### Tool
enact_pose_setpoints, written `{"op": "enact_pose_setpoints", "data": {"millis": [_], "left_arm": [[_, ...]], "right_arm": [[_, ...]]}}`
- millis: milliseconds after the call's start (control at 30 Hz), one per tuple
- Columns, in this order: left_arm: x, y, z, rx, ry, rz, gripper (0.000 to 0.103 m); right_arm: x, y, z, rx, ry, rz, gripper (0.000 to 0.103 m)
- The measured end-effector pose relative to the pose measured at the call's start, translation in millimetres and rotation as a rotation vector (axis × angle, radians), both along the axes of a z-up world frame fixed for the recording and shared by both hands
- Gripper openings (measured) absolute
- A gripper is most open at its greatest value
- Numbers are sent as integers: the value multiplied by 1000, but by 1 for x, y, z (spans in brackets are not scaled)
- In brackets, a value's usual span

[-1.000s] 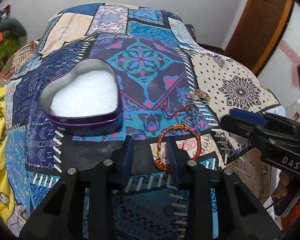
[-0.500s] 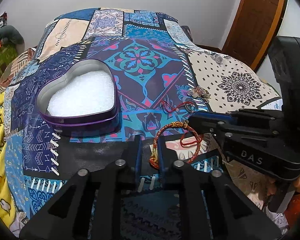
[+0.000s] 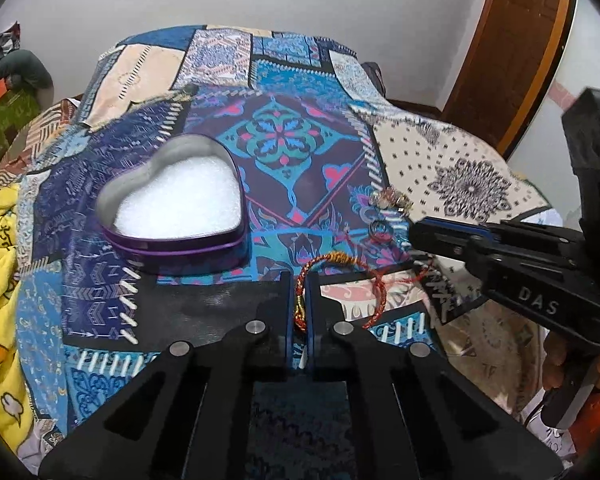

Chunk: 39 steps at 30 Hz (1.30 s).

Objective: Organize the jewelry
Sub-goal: 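Carry both items over the purple heart tin and open both tools to drop them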

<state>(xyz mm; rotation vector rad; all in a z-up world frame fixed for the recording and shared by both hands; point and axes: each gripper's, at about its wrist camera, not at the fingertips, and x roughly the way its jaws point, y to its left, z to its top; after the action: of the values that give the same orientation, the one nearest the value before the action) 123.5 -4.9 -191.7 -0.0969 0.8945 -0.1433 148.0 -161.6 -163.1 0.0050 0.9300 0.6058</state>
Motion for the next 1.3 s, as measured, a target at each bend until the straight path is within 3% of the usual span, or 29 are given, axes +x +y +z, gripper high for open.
{"op": "enact_pose_setpoints", "data": {"millis": [633, 900, 1300], "left_arm": [[-30, 38, 69, 3, -172, 116, 3], [-34, 61, 85, 4, -225, 161, 3], [-26, 104, 90, 17, -255, 234, 3]], "right_arm": [[-14, -5, 70, 43, -176, -17, 7], [-9, 25, 92, 62, -247, 41, 6], [2, 81, 100, 89, -269, 132, 7]]}}
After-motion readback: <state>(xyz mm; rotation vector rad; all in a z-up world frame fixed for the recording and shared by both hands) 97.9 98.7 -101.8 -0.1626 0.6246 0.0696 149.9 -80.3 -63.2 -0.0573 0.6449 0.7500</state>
